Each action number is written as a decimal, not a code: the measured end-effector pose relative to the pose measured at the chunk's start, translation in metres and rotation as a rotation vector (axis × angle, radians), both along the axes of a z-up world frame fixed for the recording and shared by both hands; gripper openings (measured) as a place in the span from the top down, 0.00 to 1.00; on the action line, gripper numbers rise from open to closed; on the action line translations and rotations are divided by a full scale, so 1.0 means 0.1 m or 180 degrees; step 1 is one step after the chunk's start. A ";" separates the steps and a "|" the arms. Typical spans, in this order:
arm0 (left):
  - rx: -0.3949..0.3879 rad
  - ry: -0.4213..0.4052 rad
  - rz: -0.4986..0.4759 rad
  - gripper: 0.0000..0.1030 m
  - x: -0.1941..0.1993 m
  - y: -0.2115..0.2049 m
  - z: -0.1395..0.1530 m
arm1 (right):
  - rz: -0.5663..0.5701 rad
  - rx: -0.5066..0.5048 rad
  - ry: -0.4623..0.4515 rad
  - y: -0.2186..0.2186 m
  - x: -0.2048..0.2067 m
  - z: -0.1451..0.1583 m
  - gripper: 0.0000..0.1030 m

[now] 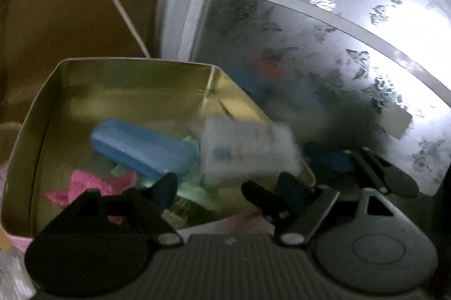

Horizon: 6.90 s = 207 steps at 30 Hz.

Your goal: Organize soft objects

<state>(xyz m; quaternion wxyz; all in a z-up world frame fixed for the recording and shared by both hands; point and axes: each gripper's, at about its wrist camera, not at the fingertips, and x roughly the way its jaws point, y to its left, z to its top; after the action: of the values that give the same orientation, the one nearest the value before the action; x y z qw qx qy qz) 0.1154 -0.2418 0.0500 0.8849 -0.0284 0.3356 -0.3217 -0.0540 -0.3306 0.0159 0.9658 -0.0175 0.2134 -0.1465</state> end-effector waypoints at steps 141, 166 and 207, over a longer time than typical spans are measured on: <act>-0.0467 -0.0046 0.0545 0.65 -0.52 1.55 0.23 | 0.1336 0.0757 -0.0435 1.49 0.08 0.01 0.48; 0.0030 -0.0417 0.1468 0.33 -0.89 2.28 -0.13 | 0.0325 0.0438 -0.0728 1.14 0.21 -0.24 0.41; -0.0767 0.0038 0.2066 0.28 -1.28 3.50 -0.57 | 0.2139 0.0675 0.0585 2.06 0.40 -0.16 0.27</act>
<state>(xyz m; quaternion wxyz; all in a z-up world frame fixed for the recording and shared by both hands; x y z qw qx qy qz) -0.0124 0.1083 -0.0075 0.9295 -0.2398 0.2738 -0.0605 -0.0140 -0.1241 -0.0006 0.9332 0.0005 0.2956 0.2041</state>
